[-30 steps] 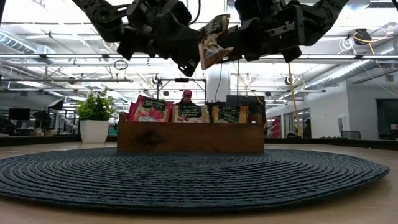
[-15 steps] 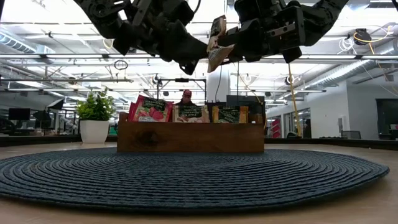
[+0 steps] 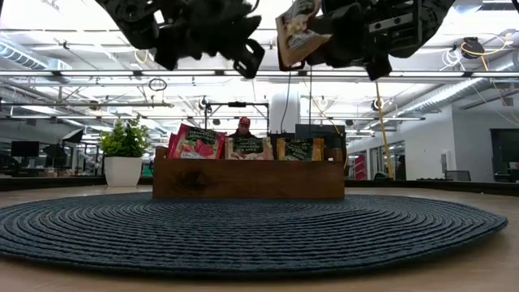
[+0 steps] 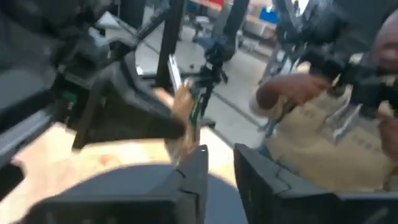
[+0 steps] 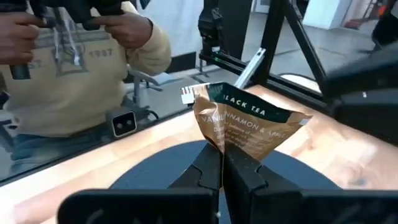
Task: Pick & Place Tea
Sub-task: Put the left brown tea bag into the middle section of the wooden organizer
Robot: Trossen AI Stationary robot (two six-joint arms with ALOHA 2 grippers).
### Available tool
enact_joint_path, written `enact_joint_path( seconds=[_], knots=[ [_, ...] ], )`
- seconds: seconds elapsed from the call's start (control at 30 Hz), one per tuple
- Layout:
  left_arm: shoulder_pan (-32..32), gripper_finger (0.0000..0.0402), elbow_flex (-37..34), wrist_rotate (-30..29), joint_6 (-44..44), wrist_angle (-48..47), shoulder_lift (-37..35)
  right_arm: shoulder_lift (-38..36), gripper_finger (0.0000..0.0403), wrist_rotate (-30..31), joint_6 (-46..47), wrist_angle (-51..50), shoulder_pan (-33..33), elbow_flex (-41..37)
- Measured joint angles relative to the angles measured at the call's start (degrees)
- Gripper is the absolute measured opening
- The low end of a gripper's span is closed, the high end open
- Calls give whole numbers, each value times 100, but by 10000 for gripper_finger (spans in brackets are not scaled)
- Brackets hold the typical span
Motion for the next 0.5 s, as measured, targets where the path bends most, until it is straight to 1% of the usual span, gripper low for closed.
enact_joint_path(
  seconds=[0.07,0.27,0.33,0.43,0.5],
  knots=[
    [-37,96,0,-95,-340,276,-10,0,2,-8,13,53,-4,2],
    [-172,148,0,-518,-667,237,-11,-2,2,-15,56,23,-6,2],
    [-211,162,0,-688,-700,190,-11,-2,2,-14,58,-52,-6,2],
    [-236,177,6,-749,-647,97,-11,-2,2,-13,88,-74,-6,2],
    [-236,181,110,-755,-426,-289,-11,-2,2,-30,241,-77,-6,2]
  ],
)
